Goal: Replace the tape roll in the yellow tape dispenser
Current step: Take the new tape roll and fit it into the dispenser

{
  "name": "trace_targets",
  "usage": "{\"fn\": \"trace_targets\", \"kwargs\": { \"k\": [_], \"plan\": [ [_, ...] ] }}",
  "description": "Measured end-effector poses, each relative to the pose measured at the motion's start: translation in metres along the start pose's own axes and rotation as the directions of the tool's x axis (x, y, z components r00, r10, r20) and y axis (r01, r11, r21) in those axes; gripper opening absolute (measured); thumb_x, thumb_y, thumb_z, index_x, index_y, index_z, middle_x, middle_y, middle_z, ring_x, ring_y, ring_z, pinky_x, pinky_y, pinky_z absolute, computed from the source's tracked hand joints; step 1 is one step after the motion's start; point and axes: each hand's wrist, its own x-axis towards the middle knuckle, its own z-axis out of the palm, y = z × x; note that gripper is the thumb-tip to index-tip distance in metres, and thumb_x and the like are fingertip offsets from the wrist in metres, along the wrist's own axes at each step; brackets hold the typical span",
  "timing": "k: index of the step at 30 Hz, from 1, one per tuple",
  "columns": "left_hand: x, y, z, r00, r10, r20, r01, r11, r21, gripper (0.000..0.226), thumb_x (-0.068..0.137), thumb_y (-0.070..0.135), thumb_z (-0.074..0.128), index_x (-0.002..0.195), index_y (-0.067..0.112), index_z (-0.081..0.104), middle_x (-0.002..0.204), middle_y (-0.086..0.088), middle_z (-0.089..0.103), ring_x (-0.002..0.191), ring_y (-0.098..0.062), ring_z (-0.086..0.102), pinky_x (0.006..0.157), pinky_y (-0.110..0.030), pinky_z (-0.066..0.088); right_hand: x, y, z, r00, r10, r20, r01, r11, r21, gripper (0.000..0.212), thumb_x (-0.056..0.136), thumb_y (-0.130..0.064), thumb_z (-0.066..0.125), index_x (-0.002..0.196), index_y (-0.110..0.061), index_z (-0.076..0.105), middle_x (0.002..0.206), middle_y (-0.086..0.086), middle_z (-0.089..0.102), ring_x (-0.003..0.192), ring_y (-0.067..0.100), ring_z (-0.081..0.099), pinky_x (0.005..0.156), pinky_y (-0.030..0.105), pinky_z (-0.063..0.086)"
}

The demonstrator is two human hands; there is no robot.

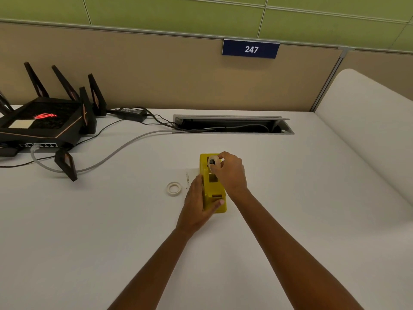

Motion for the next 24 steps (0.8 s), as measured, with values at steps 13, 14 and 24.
{"fn": "trace_targets", "kwargs": {
  "k": [13,14,24],
  "plan": [
    [0.0,-0.003,0.002,1.0,-0.01,-0.015,0.011,0.999,0.052,0.081,0.078,0.04,0.062,0.141,0.012,0.019,0.146,-0.007,0.034,0.134,-0.021,0.034,0.107,-0.047,0.039,0.004,0.001,0.012,1.0,-0.017,0.012,0.018,0.992,-0.124,0.029,0.088,-0.024,0.053,0.107,-0.002,0.055,0.108,0.017,0.062,0.093,0.027,0.059,0.074,0.029,0.044],
    [0.0,-0.004,0.002,1.0,-0.008,-0.013,0.008,0.999,0.053,0.08,0.078,0.039,0.062,0.141,0.012,0.019,0.146,-0.007,0.034,0.134,-0.021,0.034,0.107,-0.047,0.039,0.004,0.001,0.013,1.0,-0.02,0.008,0.021,0.992,-0.124,0.029,0.088,-0.024,0.053,0.108,-0.002,0.055,0.109,0.017,0.061,0.094,0.027,0.058,0.075,0.029,0.043],
    [0.001,-0.005,0.003,1.0,-0.009,-0.019,0.01,0.998,0.065,0.079,0.078,0.041,0.062,0.14,0.013,0.021,0.144,-0.006,0.038,0.131,-0.021,0.039,0.104,-0.046,0.042,0.001,0.004,0.017,0.999,-0.03,-0.025,0.028,0.996,-0.087,0.031,0.088,-0.023,0.053,0.111,-0.003,0.054,0.113,0.017,0.059,0.099,0.028,0.057,0.083,0.033,0.047]
  ]
}}
